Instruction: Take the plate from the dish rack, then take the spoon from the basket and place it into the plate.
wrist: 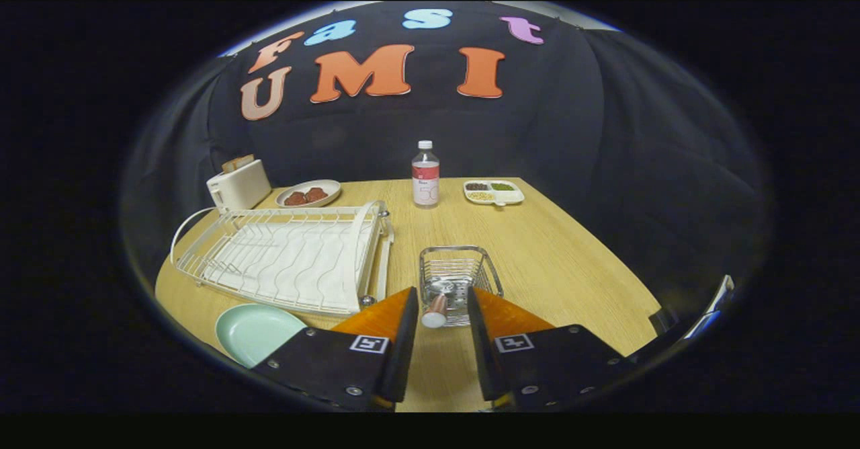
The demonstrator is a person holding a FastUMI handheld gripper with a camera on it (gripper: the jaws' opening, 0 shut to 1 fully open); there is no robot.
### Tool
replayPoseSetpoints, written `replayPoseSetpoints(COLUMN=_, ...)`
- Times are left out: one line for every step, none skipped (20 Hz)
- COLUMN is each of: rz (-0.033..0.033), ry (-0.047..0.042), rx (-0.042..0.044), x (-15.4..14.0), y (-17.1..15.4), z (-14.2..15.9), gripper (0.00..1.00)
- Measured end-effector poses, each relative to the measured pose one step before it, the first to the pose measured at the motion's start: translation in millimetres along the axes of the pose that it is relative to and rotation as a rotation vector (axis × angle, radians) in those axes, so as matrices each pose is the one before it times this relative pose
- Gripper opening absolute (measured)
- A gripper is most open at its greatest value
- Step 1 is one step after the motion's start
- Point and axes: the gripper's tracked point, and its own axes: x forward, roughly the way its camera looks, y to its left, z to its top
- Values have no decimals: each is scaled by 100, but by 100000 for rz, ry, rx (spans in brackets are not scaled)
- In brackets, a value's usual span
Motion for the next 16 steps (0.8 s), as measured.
replayPoseSetpoints(rz=231, ry=-384, rx=-328, x=73, y=-115, z=38, gripper=38)
replayPoseSetpoints(rz=290, ry=-814, rx=314, x=-68, y=-65, z=319, gripper=27)
replayPoseSetpoints(rz=74, ry=-452, rx=485, x=125, y=-106, z=134, gripper=23)
replayPoseSetpoints(rz=401, ry=63, rx=146, x=29, y=-95, z=89, gripper=18)
replayPoseSetpoints(rz=-325, ry=-906, rx=-101, x=-40, y=-256, z=450, gripper=14)
replayPoseSetpoints(rz=-615, ry=-1069, rx=-526, x=-145, y=-309, z=403, gripper=10)
replayPoseSetpoints(rz=-568, ry=-1304, rx=-553, x=-188, y=-157, z=508, gripper=8)
replayPoseSetpoints(rz=-707, ry=-1906, rx=327, x=-261, y=-285, z=653, gripper=7)
replayPoseSetpoints(rz=59, ry=-1141, rx=84, x=-274, y=-34, z=480, gripper=6)
replayPoseSetpoints(rz=-460, ry=-434, rx=-180, x=-211, y=-26, z=385, gripper=6)
replayPoseSetpoints(rz=-486, ry=-1595, rx=-507, x=-249, y=-88, z=417, gripper=6)
replayPoseSetpoints(rz=-697, ry=-743, rx=-888, x=-324, y=-50, z=469, gripper=6)
replayPoseSetpoints(rz=-231, ry=-989, rx=-706, x=-365, y=94, z=421, gripper=6)
replayPoseSetpoints(rz=-199, ry=-1189, rx=-315, x=-497, y=197, z=507, gripper=6)
replayPoseSetpoints(rz=5, ry=-864, rx=-303, x=-497, y=222, z=405, gripper=6)
replayPoseSetpoints(rz=-15, ry=-745, rx=-109, x=-593, y=289, z=374, gripper=6)
